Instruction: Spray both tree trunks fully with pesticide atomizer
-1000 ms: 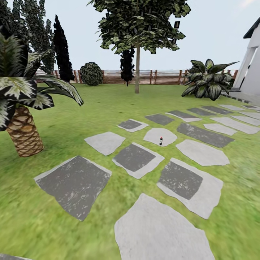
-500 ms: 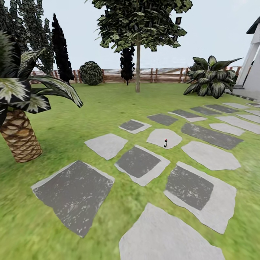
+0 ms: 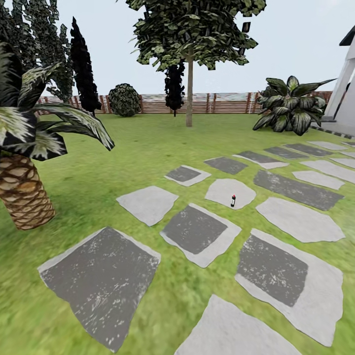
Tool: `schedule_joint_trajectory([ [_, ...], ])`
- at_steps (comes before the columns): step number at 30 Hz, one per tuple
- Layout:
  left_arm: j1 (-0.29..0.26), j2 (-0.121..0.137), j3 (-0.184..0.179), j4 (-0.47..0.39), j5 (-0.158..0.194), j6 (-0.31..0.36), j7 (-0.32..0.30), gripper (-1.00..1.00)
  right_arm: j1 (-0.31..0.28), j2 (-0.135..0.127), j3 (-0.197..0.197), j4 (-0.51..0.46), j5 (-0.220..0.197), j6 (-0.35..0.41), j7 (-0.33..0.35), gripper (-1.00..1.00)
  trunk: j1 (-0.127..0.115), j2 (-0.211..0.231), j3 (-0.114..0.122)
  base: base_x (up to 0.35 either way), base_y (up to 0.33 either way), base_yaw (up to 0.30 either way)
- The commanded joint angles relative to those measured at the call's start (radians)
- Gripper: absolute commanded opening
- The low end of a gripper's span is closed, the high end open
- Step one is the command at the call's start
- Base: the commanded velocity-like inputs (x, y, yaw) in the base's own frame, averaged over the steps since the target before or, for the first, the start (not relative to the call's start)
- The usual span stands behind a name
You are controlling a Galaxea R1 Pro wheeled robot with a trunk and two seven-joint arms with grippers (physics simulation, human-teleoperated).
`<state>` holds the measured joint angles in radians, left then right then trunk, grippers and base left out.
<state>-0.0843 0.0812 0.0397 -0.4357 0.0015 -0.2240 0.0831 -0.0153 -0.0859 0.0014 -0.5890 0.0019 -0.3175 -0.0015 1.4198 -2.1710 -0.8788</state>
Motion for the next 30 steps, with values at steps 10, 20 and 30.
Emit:
schedule_joint_trajectory([
  [10,0.0,0.0,0.0,0.001,0.0,0.0,0.0,1.0,0.0,0.0,0.0,0.0,0.0,0.0,0.0,1.0,0.0,0.0,0.0,0.311,0.154,0.0],
  [20,0.0,0.0,0.0,0.0,0.0,0.0,0.0,1.0,0.0,0.0,0.0,0.0,0.0,0.0,0.0,1.0,0.0,0.0,0.0,0.311,0.158,0.0],
  [30,0.0,0.0,0.0,0.002,0.002,0.0,0.0,1.0,0.0,0.0,0.0,0.0,0.0,0.0,0.0,1.0,0.0,0.0,0.0,0.311,0.168,0.0],
])
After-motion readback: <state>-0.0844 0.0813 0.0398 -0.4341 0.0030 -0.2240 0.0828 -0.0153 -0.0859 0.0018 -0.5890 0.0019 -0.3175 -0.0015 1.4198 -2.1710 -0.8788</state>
